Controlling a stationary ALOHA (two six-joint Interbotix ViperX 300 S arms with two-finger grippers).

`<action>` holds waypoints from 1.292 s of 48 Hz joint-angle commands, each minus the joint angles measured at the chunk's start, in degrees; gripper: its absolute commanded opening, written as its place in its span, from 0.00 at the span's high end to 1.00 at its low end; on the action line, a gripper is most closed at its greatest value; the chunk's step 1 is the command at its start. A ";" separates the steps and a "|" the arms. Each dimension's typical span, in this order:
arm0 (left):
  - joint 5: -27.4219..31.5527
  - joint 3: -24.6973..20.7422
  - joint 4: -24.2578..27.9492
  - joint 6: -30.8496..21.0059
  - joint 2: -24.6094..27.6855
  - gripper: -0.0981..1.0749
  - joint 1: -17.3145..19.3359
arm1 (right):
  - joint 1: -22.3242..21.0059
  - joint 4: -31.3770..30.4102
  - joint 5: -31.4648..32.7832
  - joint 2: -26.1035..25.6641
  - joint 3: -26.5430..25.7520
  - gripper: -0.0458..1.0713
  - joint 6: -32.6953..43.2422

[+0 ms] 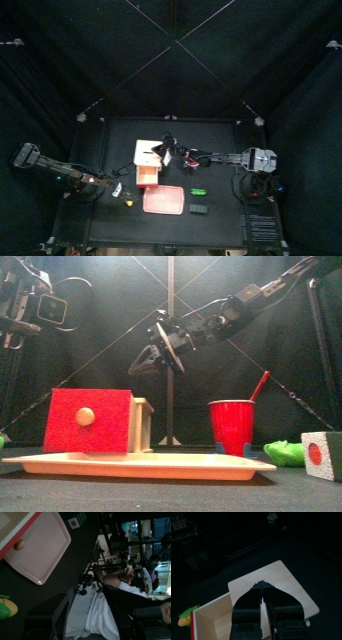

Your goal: Grab corn

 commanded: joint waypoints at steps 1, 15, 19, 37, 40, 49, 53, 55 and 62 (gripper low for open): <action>5.71 -2.99 2.46 0.00 -0.09 0.18 4.04 | 0.70 0.62 -1.76 -4.39 2.11 0.93 -0.09; 17.49 -6.68 10.28 -0.26 -0.18 0.18 14.68 | 1.14 2.90 -5.36 -7.82 8.44 0.93 -0.09; 20.39 -7.38 13.45 -2.02 -0.18 0.18 17.14 | 1.23 3.16 -5.45 -7.82 8.88 0.94 -0.09; 31.90 -9.40 43.51 -35.68 -0.79 0.18 14.85 | 1.93 3.60 -5.36 -8.26 10.46 0.94 -0.09; 31.99 -9.23 48.25 -42.54 -0.88 0.18 11.16 | 2.02 3.60 -5.36 -8.44 10.63 0.93 -0.09; 32.34 -8.17 60.91 -66.09 -0.09 0.18 -2.02 | 2.02 3.60 -5.45 -9.58 11.34 0.94 -0.09; 32.61 -6.94 64.60 -75.76 1.05 0.18 -7.38 | 2.02 3.52 -5.36 -10.20 11.95 0.94 -0.09; 32.78 -6.24 66.01 -80.24 1.85 0.18 -9.93 | 2.02 3.52 -5.36 -10.55 12.30 0.93 -0.09; 32.78 -5.54 69.52 -92.46 5.10 0.17 -16.70 | 1.93 3.43 -5.45 -11.43 13.45 0.93 -0.18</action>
